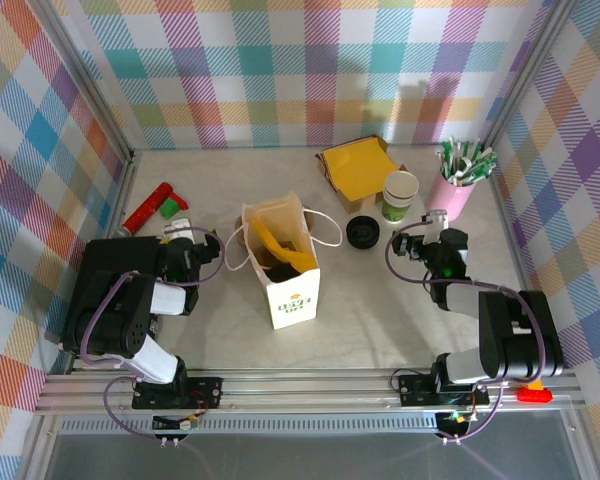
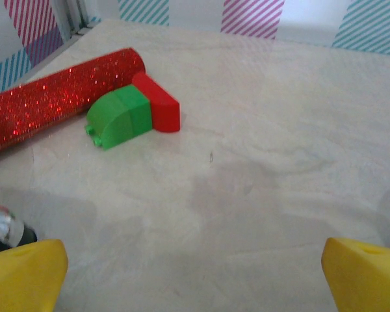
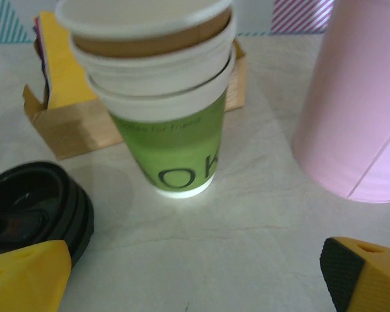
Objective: Pack the takeout coffee
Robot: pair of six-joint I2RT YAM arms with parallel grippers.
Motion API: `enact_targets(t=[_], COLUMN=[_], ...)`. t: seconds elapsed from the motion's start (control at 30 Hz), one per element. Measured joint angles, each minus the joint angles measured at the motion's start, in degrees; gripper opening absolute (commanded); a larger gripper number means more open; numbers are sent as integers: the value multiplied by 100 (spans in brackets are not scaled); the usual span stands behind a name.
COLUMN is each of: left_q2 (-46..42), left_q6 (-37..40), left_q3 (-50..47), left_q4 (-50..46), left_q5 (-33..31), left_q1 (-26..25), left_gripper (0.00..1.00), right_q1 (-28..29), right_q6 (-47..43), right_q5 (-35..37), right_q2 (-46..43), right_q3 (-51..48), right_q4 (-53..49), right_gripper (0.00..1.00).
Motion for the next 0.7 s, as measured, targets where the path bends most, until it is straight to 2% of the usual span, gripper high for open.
enact_targets(t=[0.17,0.7], left_q2=[4,9], left_q6=[24,24], left_q3=[48,48], left_q4=[-103,-240], left_q5=[7,7], left_q1=[-4,-26], left_gripper=[100,100], right_q1=[-2,-37], right_q6=[15,28], right_q5=[-39,22], right_q2=[581,601], right_q3=[24,116], right_q4=[136,236], right_gripper=[99,99])
